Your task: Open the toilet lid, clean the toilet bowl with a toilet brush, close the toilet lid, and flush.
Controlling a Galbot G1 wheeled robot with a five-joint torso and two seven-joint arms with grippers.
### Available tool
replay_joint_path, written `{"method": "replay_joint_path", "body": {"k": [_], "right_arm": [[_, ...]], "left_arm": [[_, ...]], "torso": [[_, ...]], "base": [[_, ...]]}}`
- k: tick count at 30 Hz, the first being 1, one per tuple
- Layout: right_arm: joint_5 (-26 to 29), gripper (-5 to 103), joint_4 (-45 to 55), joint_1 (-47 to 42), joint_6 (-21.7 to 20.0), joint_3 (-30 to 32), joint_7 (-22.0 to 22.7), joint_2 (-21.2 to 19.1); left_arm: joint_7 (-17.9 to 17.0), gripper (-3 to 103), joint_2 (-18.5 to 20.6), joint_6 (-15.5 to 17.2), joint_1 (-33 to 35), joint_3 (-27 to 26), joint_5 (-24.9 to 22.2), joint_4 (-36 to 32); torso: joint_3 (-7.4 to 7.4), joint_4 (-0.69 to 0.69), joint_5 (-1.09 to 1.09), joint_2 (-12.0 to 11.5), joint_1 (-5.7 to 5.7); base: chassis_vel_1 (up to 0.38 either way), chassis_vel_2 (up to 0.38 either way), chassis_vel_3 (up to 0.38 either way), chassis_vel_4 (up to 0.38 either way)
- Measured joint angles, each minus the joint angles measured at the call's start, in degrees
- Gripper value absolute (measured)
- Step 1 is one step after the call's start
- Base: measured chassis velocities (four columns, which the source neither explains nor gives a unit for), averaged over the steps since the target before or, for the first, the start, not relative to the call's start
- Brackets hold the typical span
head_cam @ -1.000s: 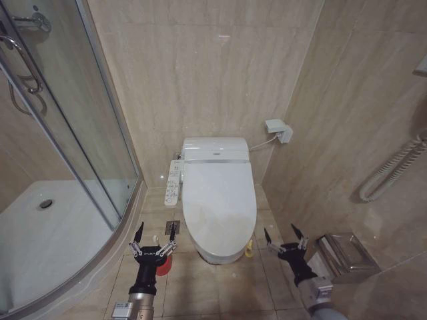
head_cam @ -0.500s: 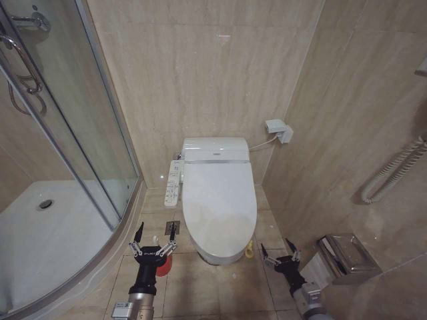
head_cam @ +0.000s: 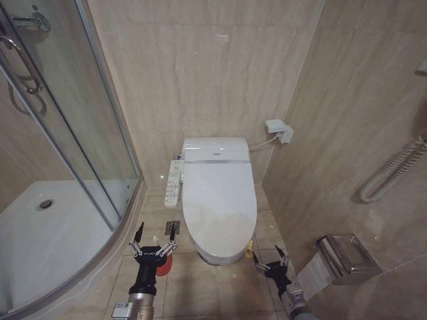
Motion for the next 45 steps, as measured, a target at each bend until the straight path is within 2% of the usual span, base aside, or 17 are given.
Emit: {"method": "replay_joint_path", "body": {"k": [10,14,20,35,45], "right_arm": [[-0.34,100,-0.93,-0.23,0.91,-0.76,0.78,-0.42],[1.63,100,4.08,-2.83,0.84,-0.61,1.46,-3.0],[2.87,100,6.03,-4.55,1.05,-0.48,1.05,-4.44],[-0.65,100,4.87,-3.6,1.34,-4.98,1.1,0.0],[-2.49,100,-1.04,-0.48,2.26,-3.42,2.15,0.69]], "left_arm": [[0.0,100,0.0,0.0,0.0,-0.01,0.0,0.0],[0.0,100,0.0,0.0,0.0,-0.01,0.0,0.0],[0.0,100,0.0,0.0,0.0,0.0,0.0,0.0],[0.0,100,0.0,0.0,0.0,-0.01,0.0,0.0],[0.0,100,0.0,0.0,0.0,-0.01,0.0,0.0]], "torso": [[0.0,0.0,0.01,0.0,0.0],[0.0,-0.01,0.0,0.0,0.0],[0.0,-0.01,0.0,0.0,0.0],[0.0,0.0,0.0,0.0,0.0],[0.0,0.0,0.0,0.0,0.0]], "base": [[0.0,0.0,0.0,0.0],[0.0,0.0,0.0,0.0],[0.0,0.0,0.0,0.0],[0.0,0.0,0.0,0.0],[0.0,0.0,0.0,0.0]]}}
